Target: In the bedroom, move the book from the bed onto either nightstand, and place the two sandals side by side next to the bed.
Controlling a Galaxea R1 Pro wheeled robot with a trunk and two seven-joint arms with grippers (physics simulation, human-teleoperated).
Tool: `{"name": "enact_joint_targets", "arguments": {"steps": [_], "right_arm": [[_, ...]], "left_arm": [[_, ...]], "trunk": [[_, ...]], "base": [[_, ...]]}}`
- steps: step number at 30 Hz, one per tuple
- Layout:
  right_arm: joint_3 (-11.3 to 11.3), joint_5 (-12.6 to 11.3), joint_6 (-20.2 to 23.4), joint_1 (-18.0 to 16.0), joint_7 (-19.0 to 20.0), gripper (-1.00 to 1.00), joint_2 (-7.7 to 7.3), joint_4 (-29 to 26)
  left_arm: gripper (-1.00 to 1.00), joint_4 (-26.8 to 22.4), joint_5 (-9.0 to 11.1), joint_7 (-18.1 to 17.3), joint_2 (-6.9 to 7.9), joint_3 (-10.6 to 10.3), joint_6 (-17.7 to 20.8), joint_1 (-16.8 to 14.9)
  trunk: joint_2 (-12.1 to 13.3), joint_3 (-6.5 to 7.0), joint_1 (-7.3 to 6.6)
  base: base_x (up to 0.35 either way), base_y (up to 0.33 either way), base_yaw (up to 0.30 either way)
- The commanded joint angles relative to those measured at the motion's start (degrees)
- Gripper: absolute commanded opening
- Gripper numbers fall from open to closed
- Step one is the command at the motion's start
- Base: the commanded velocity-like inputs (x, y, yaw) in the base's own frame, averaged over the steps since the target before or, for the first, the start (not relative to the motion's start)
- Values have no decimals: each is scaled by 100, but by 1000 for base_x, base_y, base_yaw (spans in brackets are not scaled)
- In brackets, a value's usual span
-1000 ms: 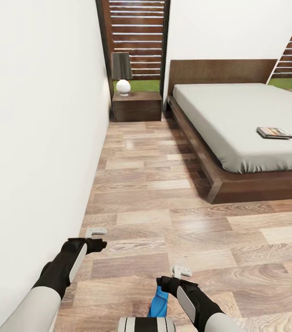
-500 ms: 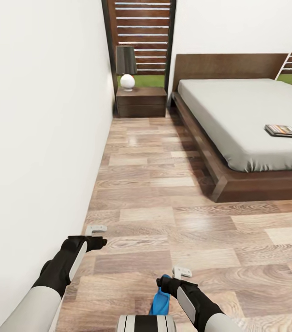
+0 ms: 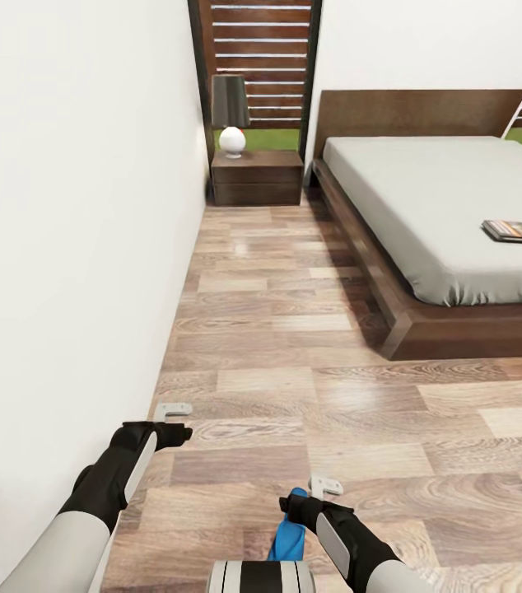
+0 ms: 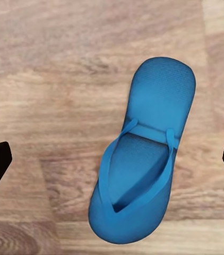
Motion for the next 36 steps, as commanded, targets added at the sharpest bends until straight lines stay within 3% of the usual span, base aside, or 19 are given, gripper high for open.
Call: {"name": "enact_joint_targets", "arguments": {"steps": [1,36], "right_arm": [[15,-36,18,1,-10,100,0,-13],[8,-83,-12,8,38,100,0,-32]], "left_arm": [[100,-3,19,2,1,-3,27,-1],[100,18,2,-10,-77,-5,17,-1]], "trunk": [[-2,-5,-1],[-2,-18,-1]], "base": [[0,0,13],[0,0,1]]}}
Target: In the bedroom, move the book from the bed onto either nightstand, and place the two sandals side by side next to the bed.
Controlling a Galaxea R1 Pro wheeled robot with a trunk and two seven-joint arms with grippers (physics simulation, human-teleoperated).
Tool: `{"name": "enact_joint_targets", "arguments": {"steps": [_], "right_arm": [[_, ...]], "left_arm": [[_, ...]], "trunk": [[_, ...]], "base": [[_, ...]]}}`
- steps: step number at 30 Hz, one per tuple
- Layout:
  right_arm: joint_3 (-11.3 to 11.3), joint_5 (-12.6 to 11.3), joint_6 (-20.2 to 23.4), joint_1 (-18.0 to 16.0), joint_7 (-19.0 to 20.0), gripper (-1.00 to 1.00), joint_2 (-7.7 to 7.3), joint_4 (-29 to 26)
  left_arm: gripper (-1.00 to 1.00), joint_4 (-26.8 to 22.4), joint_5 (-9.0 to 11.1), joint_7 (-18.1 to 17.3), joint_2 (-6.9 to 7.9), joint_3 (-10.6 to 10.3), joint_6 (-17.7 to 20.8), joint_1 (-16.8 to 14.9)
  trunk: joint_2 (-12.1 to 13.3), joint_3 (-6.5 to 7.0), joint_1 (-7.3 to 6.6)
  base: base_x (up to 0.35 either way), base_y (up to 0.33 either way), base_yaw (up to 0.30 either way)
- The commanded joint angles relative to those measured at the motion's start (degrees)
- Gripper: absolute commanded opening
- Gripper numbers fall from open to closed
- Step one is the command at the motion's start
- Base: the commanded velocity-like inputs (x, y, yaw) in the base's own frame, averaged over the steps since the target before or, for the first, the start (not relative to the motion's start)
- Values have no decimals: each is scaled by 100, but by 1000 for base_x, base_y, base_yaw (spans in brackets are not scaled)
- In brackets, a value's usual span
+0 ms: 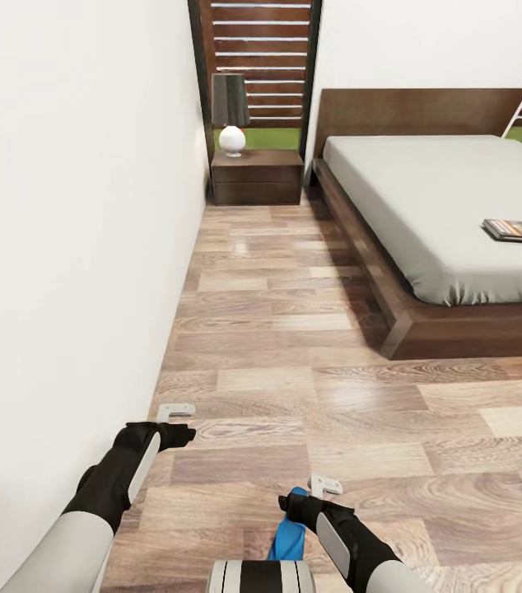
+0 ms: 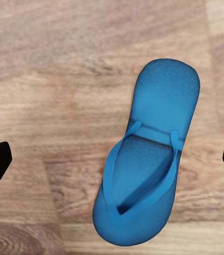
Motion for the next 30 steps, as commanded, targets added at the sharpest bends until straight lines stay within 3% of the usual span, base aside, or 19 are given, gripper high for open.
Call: {"name": "enact_joint_targets", "arguments": {"steps": [1,12,30], "right_arm": [[11,-27,26,0,-16,100,0,-10],[10,-30,26,0,-11,100,0,-9],[10,-30,32,0,-10,100,0,-3]], "left_arm": [[100,-7,17,1,0,-1,27,-1],[100,-7,17,1,-1,-1,9,-1],[100,-7,17,4,-3,-3,1,-1]], "trunk": [[-2,-6,-1],[-2,-22,-1],[-2,-163,-1]], "base": [[0,0,0],[0,0,0],[0,0,0]]}}
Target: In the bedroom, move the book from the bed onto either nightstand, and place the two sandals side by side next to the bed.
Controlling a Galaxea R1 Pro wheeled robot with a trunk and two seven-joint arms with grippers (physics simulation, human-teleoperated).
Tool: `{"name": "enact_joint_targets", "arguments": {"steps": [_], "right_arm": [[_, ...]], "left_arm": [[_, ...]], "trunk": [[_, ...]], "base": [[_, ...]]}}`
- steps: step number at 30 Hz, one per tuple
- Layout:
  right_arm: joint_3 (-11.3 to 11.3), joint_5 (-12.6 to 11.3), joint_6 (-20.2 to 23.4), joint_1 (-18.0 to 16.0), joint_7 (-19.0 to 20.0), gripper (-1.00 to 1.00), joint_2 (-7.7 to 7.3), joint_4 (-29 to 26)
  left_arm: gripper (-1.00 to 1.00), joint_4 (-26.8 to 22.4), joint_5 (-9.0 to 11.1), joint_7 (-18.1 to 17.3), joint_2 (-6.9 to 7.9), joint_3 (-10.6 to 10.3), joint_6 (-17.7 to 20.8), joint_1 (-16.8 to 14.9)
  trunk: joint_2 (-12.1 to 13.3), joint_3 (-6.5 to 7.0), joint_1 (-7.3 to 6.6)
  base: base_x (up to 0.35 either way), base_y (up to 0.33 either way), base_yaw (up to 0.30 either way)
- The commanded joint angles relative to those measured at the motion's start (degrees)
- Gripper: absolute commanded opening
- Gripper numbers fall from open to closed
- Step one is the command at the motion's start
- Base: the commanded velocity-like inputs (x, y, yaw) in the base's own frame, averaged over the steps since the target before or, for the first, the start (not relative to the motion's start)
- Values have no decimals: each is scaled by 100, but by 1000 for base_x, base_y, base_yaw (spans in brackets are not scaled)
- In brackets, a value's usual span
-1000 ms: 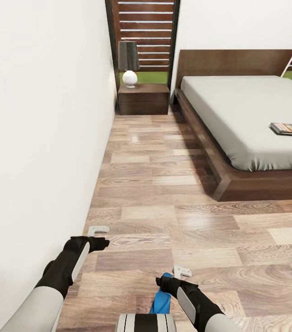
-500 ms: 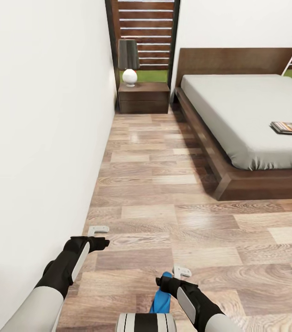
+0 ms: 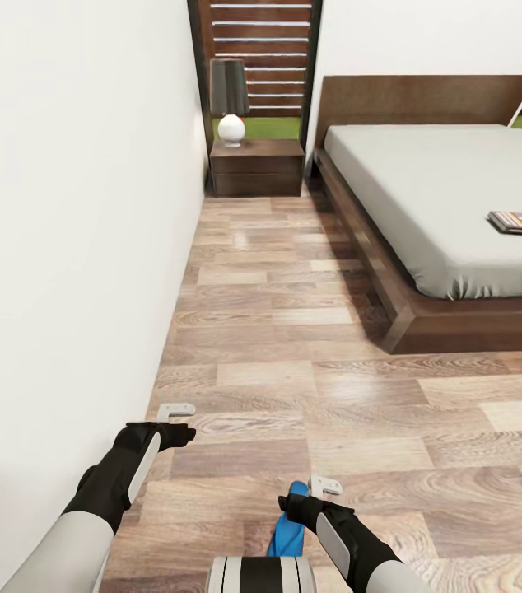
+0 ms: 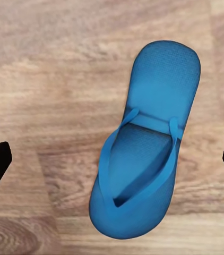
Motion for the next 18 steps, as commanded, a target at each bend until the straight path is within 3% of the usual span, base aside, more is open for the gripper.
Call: {"name": "enact_joint_targets", "arguments": {"steps": [1,18], "right_arm": [[12,-26,25,0,-15,100,0,-12],[12,-32,15,0,-15,100,0,-28]], "left_arm": [[100,-7,17,1,0,-3,27,-1],[100,-7,17,-2,3,0,22,-1]], "trunk": [[-2,-8,-1],[-2,-15,-1]], "base": [[0,0,0],[0,0,0]]}}
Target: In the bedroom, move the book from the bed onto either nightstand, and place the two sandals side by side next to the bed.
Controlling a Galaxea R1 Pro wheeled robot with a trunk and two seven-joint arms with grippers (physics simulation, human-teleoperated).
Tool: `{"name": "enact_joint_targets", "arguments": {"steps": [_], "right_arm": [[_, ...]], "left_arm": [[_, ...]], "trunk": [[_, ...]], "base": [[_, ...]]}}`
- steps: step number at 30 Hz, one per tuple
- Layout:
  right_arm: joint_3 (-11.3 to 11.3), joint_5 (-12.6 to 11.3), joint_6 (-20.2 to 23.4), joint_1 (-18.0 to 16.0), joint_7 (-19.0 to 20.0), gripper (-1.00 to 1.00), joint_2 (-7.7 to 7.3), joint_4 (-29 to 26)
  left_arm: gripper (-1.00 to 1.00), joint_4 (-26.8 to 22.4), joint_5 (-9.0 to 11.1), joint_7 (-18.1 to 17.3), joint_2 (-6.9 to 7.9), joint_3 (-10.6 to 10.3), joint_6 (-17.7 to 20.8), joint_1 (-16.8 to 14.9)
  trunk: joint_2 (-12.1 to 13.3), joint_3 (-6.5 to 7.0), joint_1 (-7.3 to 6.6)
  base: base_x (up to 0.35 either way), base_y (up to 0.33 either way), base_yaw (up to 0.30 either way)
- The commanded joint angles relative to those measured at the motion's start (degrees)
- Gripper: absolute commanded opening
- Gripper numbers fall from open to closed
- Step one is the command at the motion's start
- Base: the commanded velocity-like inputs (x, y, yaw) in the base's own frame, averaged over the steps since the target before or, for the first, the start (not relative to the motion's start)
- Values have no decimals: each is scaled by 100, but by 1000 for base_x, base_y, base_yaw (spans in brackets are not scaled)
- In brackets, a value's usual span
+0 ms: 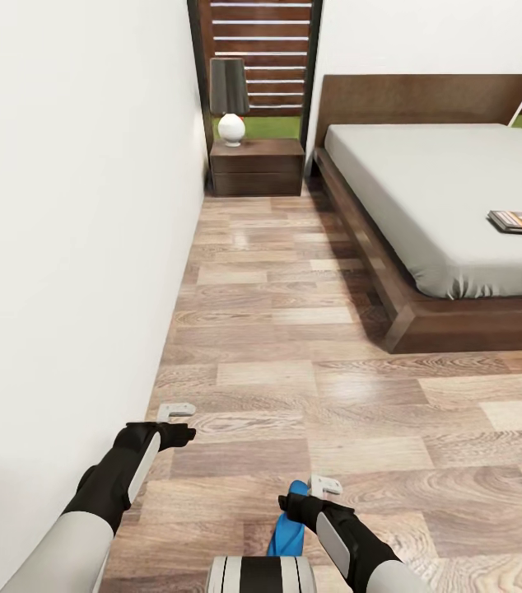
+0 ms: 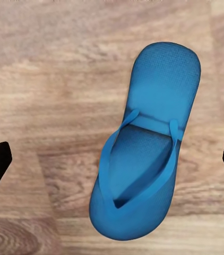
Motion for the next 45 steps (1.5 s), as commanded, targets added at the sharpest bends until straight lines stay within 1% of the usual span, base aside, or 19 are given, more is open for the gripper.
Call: {"name": "enact_joint_targets", "arguments": {"steps": [1,5,8,9,10,11,12,15,19,30,31,34,35,36,38,45], "right_arm": [[11,-26,26,0,-15,100,0,-12],[2,-55,30,0,-18,100,0,-13],[-5,-194,31,0,-42,100,0,-11],[-5,-194,31,0,-42,100,0,-11],[-7,-352,35,-2,-62,100,0,-10],[-7,-434,36,-3,-72,100,0,-10],[-7,-434,36,-3,-72,100,0,-10],[-6,-639,41,-17,-93,100,0,-11],[-6,-777,46,-71,-109,100,0,5],[-6,-862,89,-169,-128,100,0,32],[-6,-864,92,-185,-147,100,0,35],[-6,-869,104,-251,-400,100,0,36],[-6,-869,104,-251,-400,100,0,36],[-5,-870,107,-296,-534,100,0,37],[-5,-874,109,-345,-626,100,0,37],[-5,-880,111,-565,-776,100,0,35]], "left_arm": [[100,-7,17,2,2,-1,27,-1],[100,-7,17,2,1,-1,30,-1],[100,-7,17,1,1,-1,30,-1],[100,-7,17,1,1,-1,30,-1],[100,-7,17,1,3,-1,31,-1],[100,-7,17,1,2,-1,31,-1],[100,-7,17,1,2,-1,31,-1],[100,-7,17,1,4,-1,32,-1],[100,-7,17,1,4,-1,33,-1],[100,-12,19,1,5,-1,33,-3],[100,-13,20,1,6,-1,33,-2],[100,-26,23,1,6,-1,33,-2],[100,-26,23,1,6,-1,33,-2],[100,-32,24,1,6,-1,33,-2],[100,-35,25,1,7,-1,33,-2],[100,-48,25,1,7,-1,33,-3]], "trunk": [[-2,-4,-1],[-2,-4,-1],[-2,-4,-1],[-2,-4,-1],[-2,-4,-1],[-2,-4,-1],[-2,-4,-1],[-2,-4,-1],[-7,-93,9],[-22,-336,38],[-23,-359,40],[-27,-425,48],[-28,-447,51],[-28,-447,51],[-28,-447,51],[-28,-447,51]], "base": [[0,0,0],[0,0,0],[0,0,0],[0,0,0],[0,0,0],[0,0,0],[0,0,0],[0,0,0],[0,0,0],[0,0,0],[0,0,0],[0,0,0],[0,0,0],[0,0,0],[0,0,0],[0,0,0]]}}
